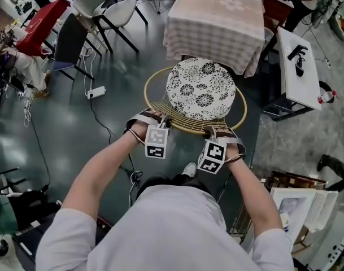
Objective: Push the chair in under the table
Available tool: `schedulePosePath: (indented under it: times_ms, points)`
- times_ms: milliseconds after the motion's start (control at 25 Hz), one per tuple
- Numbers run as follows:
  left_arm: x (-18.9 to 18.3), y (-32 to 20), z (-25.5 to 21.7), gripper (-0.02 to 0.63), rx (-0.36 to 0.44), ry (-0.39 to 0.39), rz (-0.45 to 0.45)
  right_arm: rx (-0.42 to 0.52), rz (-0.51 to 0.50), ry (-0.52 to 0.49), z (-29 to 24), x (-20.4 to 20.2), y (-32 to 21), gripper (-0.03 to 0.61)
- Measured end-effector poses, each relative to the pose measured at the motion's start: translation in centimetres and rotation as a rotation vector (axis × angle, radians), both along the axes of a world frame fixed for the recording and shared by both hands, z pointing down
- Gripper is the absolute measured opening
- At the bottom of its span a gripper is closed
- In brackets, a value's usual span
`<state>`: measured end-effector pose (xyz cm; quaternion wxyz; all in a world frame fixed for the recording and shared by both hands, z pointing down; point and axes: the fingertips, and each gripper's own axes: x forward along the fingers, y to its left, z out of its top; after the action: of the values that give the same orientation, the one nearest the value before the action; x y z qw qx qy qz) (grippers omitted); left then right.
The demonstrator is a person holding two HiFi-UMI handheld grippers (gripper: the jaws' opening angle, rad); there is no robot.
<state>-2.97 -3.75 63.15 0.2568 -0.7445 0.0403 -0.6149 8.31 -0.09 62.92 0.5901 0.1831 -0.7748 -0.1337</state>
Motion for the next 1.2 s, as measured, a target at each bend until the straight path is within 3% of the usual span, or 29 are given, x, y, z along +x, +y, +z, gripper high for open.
schedulePosePath:
  times_ms: [440, 800, 1200]
  points:
    - [-0.3, -0.1, 0.2, 0.074, 0.033, -0.039, 0.012, -0.038, 0.046, -0.042, -0.1, -0.3, -0.2, 0.055]
    - [-1.5, -1.5, 0.4, 0.074, 0.008, -0.07, 0.005, -0.072, 0.115, -0.07, -0.2, -1.5, -1.4, 0.057]
    - [-0.9, -6.0, 0.4, 0.077, 0.012, -0.042, 0.025, -0.081, 0.171, -0.06, -0.1, -1.1, -5.6, 0.057]
